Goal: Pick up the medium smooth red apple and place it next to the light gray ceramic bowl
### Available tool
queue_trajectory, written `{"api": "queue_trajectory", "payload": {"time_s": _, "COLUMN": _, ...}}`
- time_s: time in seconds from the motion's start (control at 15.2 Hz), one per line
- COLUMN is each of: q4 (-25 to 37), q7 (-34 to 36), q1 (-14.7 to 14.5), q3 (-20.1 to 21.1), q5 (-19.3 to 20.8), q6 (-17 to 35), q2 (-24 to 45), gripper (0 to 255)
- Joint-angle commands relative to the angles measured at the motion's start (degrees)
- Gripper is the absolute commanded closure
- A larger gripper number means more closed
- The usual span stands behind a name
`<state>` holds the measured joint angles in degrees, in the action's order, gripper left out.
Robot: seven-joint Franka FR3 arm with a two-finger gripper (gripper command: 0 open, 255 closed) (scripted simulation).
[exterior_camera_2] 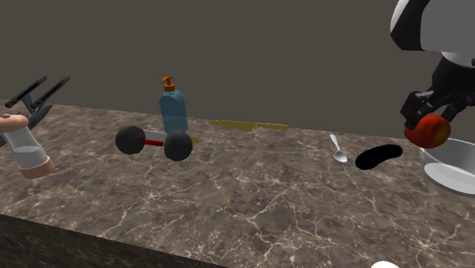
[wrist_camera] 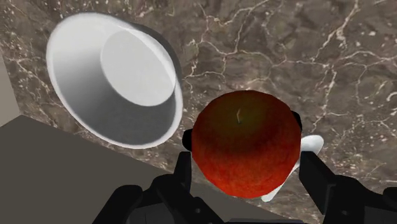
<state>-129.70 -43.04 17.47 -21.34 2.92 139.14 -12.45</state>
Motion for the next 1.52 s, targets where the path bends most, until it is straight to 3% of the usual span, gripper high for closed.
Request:
{"api": "queue_trajectory", "payload": {"time_s": 0.0, "q4": -0.22, "q7": -0.9, "q1": -0.05, "q3": -0.51, "q5": -0.6, "q6": 1.23, "q2": 1.03, "gripper": 255}}
{"api": "queue_trajectory", "payload": {"time_s": 0.79, "q4": -5.46, "q7": -3.26, "q1": -0.66, "q3": -1.6, "q5": -3.45, "q6": 10.8, "q2": 5.66, "gripper": 255}}
{"api": "queue_trajectory", "payload": {"time_s": 1.45, "q4": -8.4, "q7": -7.43, "q1": -1.53, "q3": -2.27, "q5": -8.8, "q6": 18.72, "q2": 11.14, "gripper": 255}}
